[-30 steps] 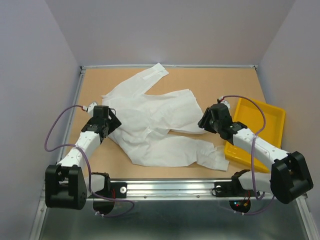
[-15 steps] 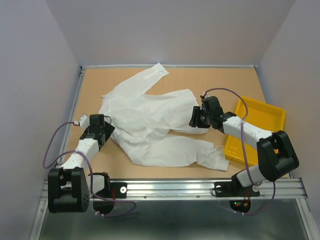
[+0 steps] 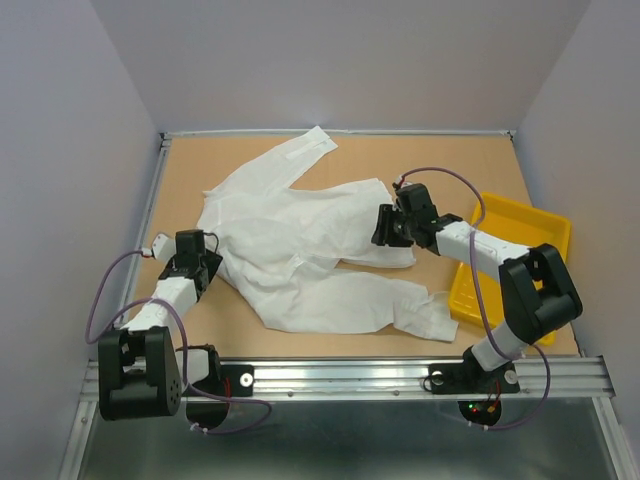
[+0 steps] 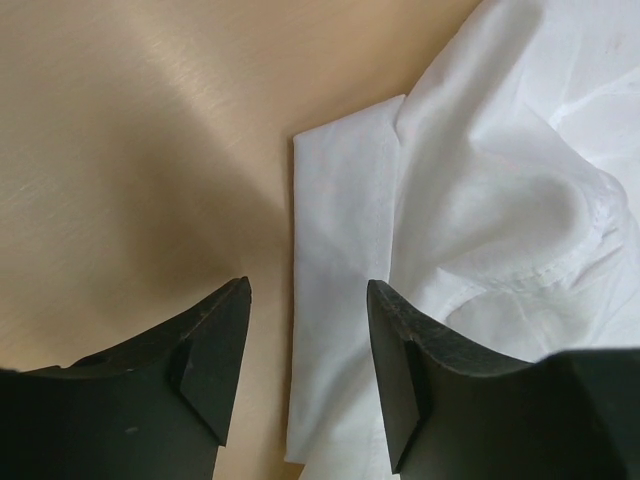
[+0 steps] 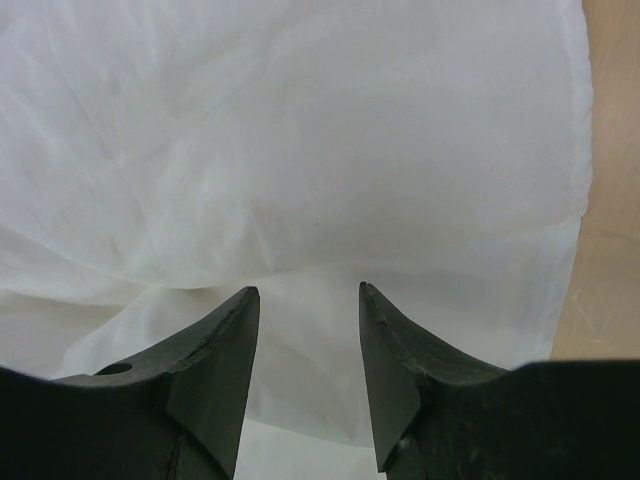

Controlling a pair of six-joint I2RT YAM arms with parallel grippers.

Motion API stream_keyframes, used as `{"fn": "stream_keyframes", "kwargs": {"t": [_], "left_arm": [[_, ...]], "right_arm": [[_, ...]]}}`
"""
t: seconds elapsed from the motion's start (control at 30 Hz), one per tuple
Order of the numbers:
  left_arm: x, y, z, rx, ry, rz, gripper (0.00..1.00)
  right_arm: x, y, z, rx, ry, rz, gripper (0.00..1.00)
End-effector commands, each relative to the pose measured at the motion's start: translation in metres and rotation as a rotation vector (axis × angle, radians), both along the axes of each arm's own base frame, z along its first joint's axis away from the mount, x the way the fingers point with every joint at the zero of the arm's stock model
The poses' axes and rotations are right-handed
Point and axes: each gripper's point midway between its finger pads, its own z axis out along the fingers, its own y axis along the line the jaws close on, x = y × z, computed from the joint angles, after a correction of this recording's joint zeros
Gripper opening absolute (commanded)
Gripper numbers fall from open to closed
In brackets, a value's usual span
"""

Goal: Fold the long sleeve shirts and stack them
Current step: Flatten the shirt out

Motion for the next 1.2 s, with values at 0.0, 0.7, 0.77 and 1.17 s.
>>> {"fn": "stream_keyframes", "kwargs": {"t": [0.0,0.7,0.77,1.17], "left_arm": [[0.002,0.002,-0.008,-0.006,0.010,0.015,0.58],[0.011,-0.006,-0.029,-0.018,0.114,-0.066,0.17],[0.020,-0.001,-0.021,0.013,0.112,-0.073,0.10],[0.046,0.068,0.054,0.457,0.301,-0.125,0.00]], "right_arm": [[0.026,0.016,0.022,0.039,-0.085,0.012,0.50],[0.024,0.001,-0.047,-0.026,0.047,-0.115,0.48],[0.024,-0.008,-0.052,-0.058,0.044,-0.153,0.48],[0.001,-0.079,-0.078,-0.013,0.189,-0.409,0.46]]}}
